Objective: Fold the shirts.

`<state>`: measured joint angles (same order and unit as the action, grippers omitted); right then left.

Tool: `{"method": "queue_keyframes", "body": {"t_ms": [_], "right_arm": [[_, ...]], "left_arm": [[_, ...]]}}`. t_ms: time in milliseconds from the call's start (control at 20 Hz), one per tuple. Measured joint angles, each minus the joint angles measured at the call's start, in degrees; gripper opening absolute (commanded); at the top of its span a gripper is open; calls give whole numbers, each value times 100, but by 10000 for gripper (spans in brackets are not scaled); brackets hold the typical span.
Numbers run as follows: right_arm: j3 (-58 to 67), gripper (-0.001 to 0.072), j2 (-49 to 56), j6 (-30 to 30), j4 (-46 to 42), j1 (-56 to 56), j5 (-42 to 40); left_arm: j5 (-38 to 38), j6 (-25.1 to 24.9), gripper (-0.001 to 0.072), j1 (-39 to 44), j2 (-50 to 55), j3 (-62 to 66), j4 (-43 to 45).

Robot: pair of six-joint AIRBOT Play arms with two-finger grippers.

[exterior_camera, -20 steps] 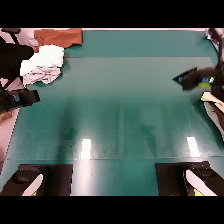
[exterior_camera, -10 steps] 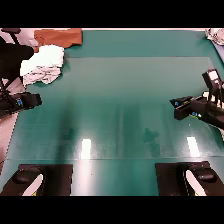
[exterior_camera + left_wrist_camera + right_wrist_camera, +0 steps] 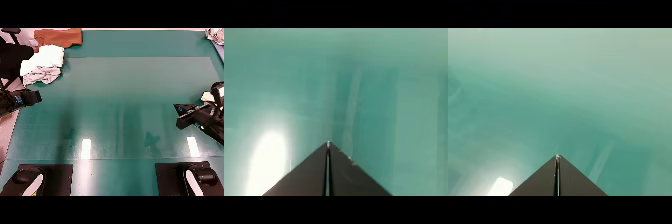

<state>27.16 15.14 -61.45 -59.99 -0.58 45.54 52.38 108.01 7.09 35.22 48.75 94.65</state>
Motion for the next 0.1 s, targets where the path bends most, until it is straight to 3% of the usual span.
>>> {"method": "queue_keyframes", "body": {"t_ms": [100], "right_arm": [[-35, 22, -103, 0, -2, -70, -35]], "left_arm": [[-114, 0, 31, 0, 0, 0, 2]]}}
